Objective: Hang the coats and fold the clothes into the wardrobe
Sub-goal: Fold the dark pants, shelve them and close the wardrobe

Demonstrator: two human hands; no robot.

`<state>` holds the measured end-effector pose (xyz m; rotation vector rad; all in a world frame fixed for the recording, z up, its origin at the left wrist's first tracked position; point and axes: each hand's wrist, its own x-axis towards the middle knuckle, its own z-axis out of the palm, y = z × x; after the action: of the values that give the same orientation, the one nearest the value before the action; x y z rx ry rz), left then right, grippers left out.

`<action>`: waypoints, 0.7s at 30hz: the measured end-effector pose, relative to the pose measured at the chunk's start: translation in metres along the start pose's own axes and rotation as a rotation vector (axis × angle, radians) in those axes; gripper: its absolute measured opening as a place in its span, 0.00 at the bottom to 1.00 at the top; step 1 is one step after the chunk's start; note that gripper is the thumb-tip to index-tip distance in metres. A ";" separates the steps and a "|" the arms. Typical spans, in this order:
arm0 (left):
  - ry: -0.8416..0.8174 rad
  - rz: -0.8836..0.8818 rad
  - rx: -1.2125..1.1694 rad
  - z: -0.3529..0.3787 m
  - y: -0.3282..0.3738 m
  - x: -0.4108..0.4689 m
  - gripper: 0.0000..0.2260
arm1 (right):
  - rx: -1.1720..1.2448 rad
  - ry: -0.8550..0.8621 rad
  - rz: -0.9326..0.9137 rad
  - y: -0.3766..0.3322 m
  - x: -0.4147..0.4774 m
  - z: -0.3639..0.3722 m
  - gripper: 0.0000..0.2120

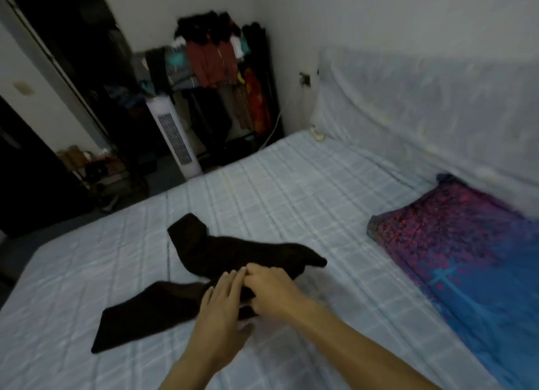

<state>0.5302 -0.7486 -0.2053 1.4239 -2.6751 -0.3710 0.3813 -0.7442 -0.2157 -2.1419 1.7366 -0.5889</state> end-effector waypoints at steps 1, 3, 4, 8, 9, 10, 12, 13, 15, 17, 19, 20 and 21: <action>0.076 0.007 -0.044 -0.027 0.002 -0.006 0.36 | -0.002 0.022 -0.039 -0.028 0.001 -0.024 0.15; 0.224 0.055 -0.097 -0.080 0.001 -0.021 0.21 | 0.054 0.087 -0.072 -0.080 -0.005 -0.064 0.14; 0.271 0.083 -0.074 -0.108 0.001 -0.031 0.15 | 0.126 0.136 -0.050 -0.103 -0.010 -0.082 0.12; 0.370 0.122 0.087 -0.201 0.000 -0.083 0.07 | 0.537 0.256 0.099 -0.175 -0.041 -0.125 0.23; 0.407 0.129 0.080 -0.218 -0.002 -0.097 0.08 | 0.580 0.222 0.103 -0.189 -0.047 -0.127 0.27; 0.453 0.123 0.067 -0.232 -0.006 -0.113 0.09 | 0.560 0.162 0.119 -0.201 -0.052 -0.125 0.28; 0.576 0.105 0.031 -0.255 -0.017 -0.147 0.10 | 0.427 0.073 0.194 -0.220 -0.065 -0.106 0.18; 0.643 0.099 0.009 -0.265 -0.024 -0.163 0.10 | 0.366 0.067 0.235 -0.230 -0.071 -0.092 0.10; 0.748 0.079 -0.031 -0.284 -0.040 -0.192 0.10 | 0.222 0.113 0.282 -0.250 -0.081 -0.062 0.02; 0.808 0.077 -0.027 -0.301 -0.055 -0.217 0.09 | 0.203 0.151 0.307 -0.273 -0.087 -0.040 0.03; 0.849 0.075 -0.011 -0.314 -0.069 -0.241 0.09 | 0.272 0.165 0.338 -0.290 -0.091 -0.030 0.03; 0.872 0.068 -0.016 -0.321 -0.077 -0.253 0.09 | 0.259 0.180 0.356 -0.295 -0.092 -0.030 0.04; 0.900 0.057 -0.029 -0.328 -0.085 -0.264 0.10 | 0.212 0.193 0.367 -0.298 -0.092 -0.034 0.06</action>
<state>0.8095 -0.6318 0.0996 1.1165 -1.9446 0.2054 0.5998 -0.5916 -0.0504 -1.6158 2.0021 -0.8523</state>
